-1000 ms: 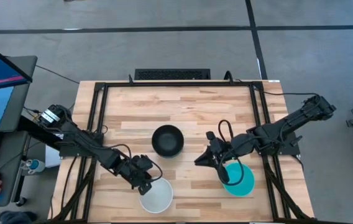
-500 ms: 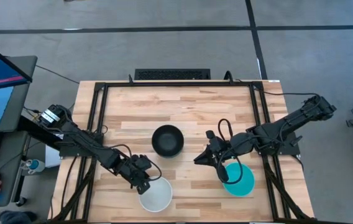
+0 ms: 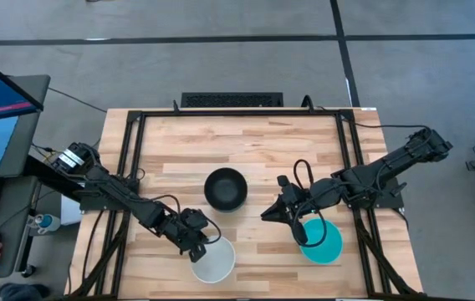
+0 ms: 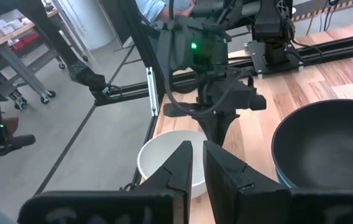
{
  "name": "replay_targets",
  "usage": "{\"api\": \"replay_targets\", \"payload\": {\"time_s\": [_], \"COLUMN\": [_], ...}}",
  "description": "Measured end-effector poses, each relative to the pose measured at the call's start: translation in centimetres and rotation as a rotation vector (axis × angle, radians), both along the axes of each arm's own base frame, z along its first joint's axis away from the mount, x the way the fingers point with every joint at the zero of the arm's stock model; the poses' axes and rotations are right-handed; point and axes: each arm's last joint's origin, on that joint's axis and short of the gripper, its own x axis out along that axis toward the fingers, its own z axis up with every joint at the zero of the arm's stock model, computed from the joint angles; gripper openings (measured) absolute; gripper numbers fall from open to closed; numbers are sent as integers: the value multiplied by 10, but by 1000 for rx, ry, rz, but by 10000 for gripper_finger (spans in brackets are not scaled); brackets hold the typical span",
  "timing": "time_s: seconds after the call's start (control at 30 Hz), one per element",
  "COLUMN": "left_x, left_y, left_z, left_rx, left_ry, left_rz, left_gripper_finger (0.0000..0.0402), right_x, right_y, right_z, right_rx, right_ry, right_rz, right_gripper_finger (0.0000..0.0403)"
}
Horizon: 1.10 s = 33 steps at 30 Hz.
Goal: Nest bowls inside each other
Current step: Stack the white bowl on the black bowl
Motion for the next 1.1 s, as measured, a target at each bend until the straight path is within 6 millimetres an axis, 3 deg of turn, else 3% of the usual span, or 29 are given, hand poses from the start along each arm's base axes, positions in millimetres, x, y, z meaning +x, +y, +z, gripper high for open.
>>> {"api": "replay_targets", "payload": {"time_s": [0.2,0.3,0.47,0.67,0.77,0.87,1.1], "left_x": [7,14,26,37,38,39,45], "left_y": [1,0,11,38,54,72,115], "left_z": [14,32,76,144,167,174,166], "left_rx": [70,104,228,389,454,467,465], "left_ry": [17,7,12,24,25,80,173], "left_rz": [-36,-65,-73,-21,7,30,80], "left_gripper_finger": [2,2,1,1,0,0,0], "right_x": [0,0,0,-2,-4,-7,-26], "right_y": [0,0,0,3,7,8,0], "right_z": [0,0,-1,0,0,-6,-23], "right_rx": [-1,-1,-2,-27,-76,-113,-142], "right_ry": [3,4,6,-7,-21,-13,13], "right_rz": [0,0,0,18,4,-50,-161], "right_gripper_finger": [62,62,62,62,62,62,62]}}
